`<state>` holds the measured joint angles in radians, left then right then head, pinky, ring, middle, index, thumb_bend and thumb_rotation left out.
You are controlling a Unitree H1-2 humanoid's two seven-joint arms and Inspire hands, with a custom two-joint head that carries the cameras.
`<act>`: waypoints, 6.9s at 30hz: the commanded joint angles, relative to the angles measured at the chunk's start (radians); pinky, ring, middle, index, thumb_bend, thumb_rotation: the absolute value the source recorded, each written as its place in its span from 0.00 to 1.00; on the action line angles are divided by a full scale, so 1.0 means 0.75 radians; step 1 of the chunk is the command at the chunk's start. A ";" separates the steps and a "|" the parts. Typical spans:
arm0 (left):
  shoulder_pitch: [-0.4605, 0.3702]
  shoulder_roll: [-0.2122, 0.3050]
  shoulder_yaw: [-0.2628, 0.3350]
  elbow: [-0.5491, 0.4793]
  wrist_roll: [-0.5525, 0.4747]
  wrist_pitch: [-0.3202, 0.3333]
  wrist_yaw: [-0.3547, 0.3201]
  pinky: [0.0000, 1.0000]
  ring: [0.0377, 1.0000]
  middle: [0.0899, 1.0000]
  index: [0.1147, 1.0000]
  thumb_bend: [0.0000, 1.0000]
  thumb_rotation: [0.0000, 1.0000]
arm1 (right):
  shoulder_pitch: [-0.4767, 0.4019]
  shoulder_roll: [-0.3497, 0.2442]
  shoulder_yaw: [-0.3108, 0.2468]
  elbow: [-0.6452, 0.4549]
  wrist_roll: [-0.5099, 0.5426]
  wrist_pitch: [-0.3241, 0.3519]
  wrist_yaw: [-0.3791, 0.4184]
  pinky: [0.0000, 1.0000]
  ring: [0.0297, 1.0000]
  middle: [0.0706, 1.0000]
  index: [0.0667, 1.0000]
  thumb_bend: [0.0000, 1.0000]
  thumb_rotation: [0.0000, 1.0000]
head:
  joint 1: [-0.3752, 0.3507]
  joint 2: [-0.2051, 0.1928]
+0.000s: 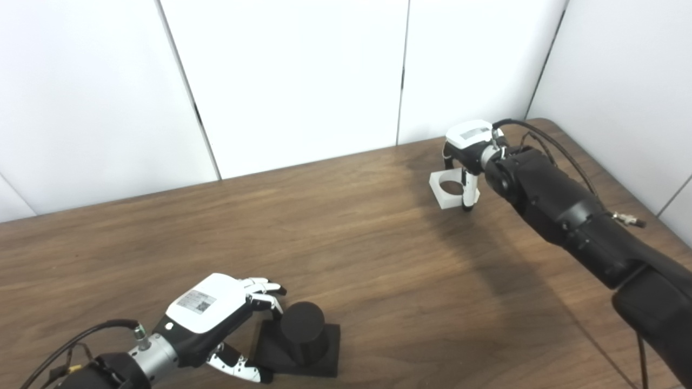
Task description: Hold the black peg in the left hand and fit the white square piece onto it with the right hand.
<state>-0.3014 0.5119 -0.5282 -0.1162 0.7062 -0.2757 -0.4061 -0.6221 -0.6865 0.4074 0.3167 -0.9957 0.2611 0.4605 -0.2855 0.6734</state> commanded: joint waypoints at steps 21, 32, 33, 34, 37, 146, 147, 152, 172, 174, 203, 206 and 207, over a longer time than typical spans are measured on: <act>-0.028 -0.067 -0.079 0.128 0.112 0.044 -0.073 0.76 0.92 0.87 0.42 0.52 0.07 | 0.069 -0.058 -0.148 -0.629 0.150 -0.198 0.084 0.83 0.85 0.77 0.44 0.52 0.13 | 0.204 0.089; -0.048 -0.075 -0.088 0.139 0.122 0.070 -0.087 0.77 0.93 0.89 0.43 0.52 0.07 | 0.095 0.005 -0.160 -0.887 0.163 -0.228 0.224 0.80 0.83 0.75 0.44 0.52 0.13 | 0.248 0.118; -0.049 -0.075 -0.089 0.139 0.123 0.072 -0.089 0.77 0.93 0.89 0.43 0.52 0.07 | 0.096 0.009 -0.163 -0.904 0.173 -0.230 0.236 0.80 0.83 0.75 0.44 0.52 0.13 | 0.253 0.122; -0.050 -0.076 -0.090 0.137 0.125 0.075 -0.093 0.77 0.93 0.89 0.43 0.52 0.07 | 0.098 0.014 -0.168 -0.920 0.192 -0.230 0.248 0.80 0.83 0.75 0.44 0.52 0.13 | 0.260 0.128; -0.053 -0.079 -0.091 0.138 0.131 0.078 -0.093 0.76 0.93 0.89 0.43 0.52 0.07 | 0.108 0.028 -0.186 -0.984 0.271 -0.204 0.302 0.78 0.82 0.75 0.44 0.52 0.13 | 0.260 0.128; -0.070 -0.138 -0.097 0.098 0.113 0.140 -0.147 0.73 0.93 0.89 0.43 0.52 0.07 | 0.121 0.266 -0.059 -1.241 0.399 -0.162 0.675 0.79 0.81 0.73 0.44 0.52 0.13 | 0.355 0.227; -0.070 -0.138 -0.098 0.098 0.113 0.140 -0.148 0.74 0.93 0.89 0.43 0.52 0.07 | 0.121 0.265 -0.058 -1.240 0.398 -0.163 0.677 0.79 0.81 0.73 0.44 0.52 0.13 | 0.353 0.229; -0.068 -0.142 -0.098 0.103 0.114 0.130 -0.131 0.73 0.92 0.89 0.43 0.52 0.07 | 0.116 0.261 -0.053 -1.227 0.396 -0.174 0.674 0.80 0.81 0.73 0.44 0.52 0.13 | 0.353 0.230; -0.066 -0.154 -0.103 0.107 0.119 0.128 -0.122 0.74 0.93 0.89 0.43 0.52 0.07 | 0.140 0.312 -0.038 -1.155 0.378 -0.195 0.614 0.80 0.81 0.73 0.44 0.52 0.13 | 0.358 0.238; -0.067 -0.154 -0.103 0.107 0.119 0.125 -0.120 0.73 0.92 0.89 0.43 0.52 0.07 | 0.141 0.321 -0.036 -1.151 0.373 -0.194 0.611 0.80 0.80 0.73 0.44 0.52 0.13 | 0.358 0.238; -0.072 -0.151 -0.095 0.111 0.105 0.120 -0.120 0.71 0.92 0.89 0.43 0.52 0.07 | 0.167 0.351 0.021 -1.093 0.308 -0.235 0.594 0.79 0.80 0.72 0.45 0.52 0.13 | 0.362 0.247; -0.071 -0.151 -0.096 0.109 0.106 0.121 -0.121 0.70 0.92 0.89 0.43 0.52 0.07 | 0.163 0.338 0.040 -1.095 0.281 -0.218 0.640 0.79 0.81 0.74 0.46 0.52 0.14 | 0.364 0.248; -0.070 -0.151 -0.095 0.108 0.106 0.121 -0.121 0.70 0.92 0.89 0.43 0.52 0.07 | 0.163 0.336 0.043 -1.097 0.280 -0.211 0.652 0.79 0.81 0.75 0.56 0.74 0.15 | 0.364 0.248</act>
<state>-0.3727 0.4049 -0.5627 -0.0646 0.7631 -0.1840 -0.4472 -0.4735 -0.4245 0.4440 -0.4917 -0.7796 0.1107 0.9430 -0.0123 0.8590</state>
